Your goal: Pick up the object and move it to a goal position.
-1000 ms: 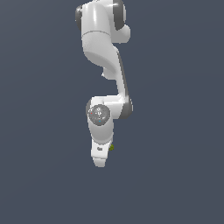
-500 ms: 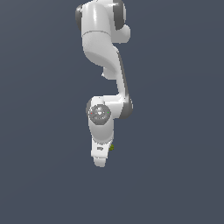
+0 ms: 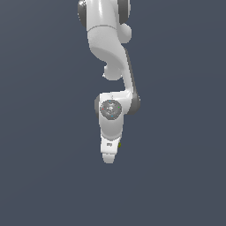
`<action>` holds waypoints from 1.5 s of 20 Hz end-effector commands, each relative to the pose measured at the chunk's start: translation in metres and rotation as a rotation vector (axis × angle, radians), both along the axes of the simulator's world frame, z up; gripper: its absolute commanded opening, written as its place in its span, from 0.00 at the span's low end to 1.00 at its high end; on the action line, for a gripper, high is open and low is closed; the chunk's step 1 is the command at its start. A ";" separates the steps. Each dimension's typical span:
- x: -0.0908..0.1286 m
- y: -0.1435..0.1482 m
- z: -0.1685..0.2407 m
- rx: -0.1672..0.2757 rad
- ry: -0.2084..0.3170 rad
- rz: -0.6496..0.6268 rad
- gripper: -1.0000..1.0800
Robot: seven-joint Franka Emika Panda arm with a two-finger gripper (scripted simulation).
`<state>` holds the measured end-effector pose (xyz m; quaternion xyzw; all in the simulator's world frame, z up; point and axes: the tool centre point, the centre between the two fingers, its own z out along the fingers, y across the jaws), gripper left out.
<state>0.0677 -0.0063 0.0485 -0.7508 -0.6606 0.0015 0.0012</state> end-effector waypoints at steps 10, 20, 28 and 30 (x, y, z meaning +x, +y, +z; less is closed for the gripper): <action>-0.055 0.106 0.032 -0.001 -0.003 0.001 0.00; -0.105 0.206 0.061 -0.002 -0.003 0.002 0.00; -0.127 0.256 0.076 -0.001 -0.004 0.002 0.00; -0.129 0.261 0.078 -0.001 -0.004 0.002 0.00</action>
